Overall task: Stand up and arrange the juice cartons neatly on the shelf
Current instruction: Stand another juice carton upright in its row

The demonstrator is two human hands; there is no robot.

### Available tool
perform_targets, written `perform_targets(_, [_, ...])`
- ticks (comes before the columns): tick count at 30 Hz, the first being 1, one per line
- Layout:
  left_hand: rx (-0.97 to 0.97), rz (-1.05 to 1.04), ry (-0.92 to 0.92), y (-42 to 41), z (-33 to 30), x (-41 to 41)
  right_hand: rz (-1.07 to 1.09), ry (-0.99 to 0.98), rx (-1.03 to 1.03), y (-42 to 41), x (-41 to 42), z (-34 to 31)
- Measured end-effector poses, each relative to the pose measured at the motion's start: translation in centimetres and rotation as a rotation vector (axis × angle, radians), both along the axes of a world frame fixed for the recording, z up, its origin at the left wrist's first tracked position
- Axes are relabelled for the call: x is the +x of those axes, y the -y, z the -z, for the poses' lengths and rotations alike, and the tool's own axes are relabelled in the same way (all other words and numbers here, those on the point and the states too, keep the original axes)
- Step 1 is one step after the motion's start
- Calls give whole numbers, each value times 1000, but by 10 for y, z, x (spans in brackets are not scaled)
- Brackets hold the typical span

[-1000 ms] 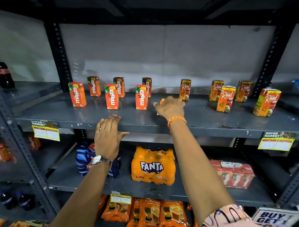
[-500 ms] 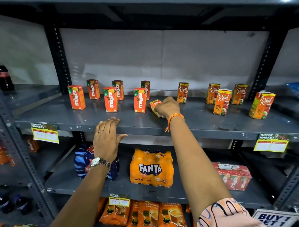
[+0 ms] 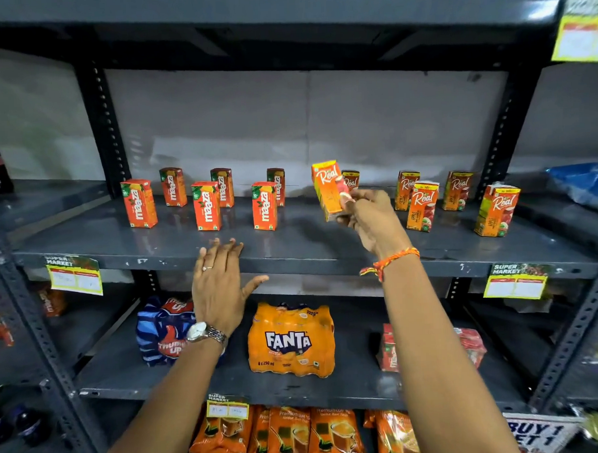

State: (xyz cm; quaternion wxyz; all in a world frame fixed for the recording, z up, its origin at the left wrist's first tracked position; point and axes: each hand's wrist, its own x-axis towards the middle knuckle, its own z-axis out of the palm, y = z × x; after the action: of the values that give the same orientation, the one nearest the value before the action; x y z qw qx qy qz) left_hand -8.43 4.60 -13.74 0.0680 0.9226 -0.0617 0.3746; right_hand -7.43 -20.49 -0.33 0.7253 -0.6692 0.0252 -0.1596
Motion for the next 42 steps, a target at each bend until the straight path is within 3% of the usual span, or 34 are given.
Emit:
perform_targets(7, [89,124,83,65,-6,9,-43,278,-46,25,-79,-33])
perform_targets(16, [60,162,179,72,9,9,-88,414,-52,18,-160,-19])
perform_targets(23, [-22,186,170,75,10,8,-121,266,-41,34,-115,-20])
perform_targets(27, [-45,200,161,75,10,6,21,156,-231,46,-55,-5])
perform_targets(32, [-48,210,131,76,7,4,45,-74,-376,59,13,19])
perform_targets(39, [-67,224,107,75,7,5,122,-187,-664,65,59,31])
perform_targets(42, [-76,233,82,74,7,4,93,-186,-685,66,62,33])
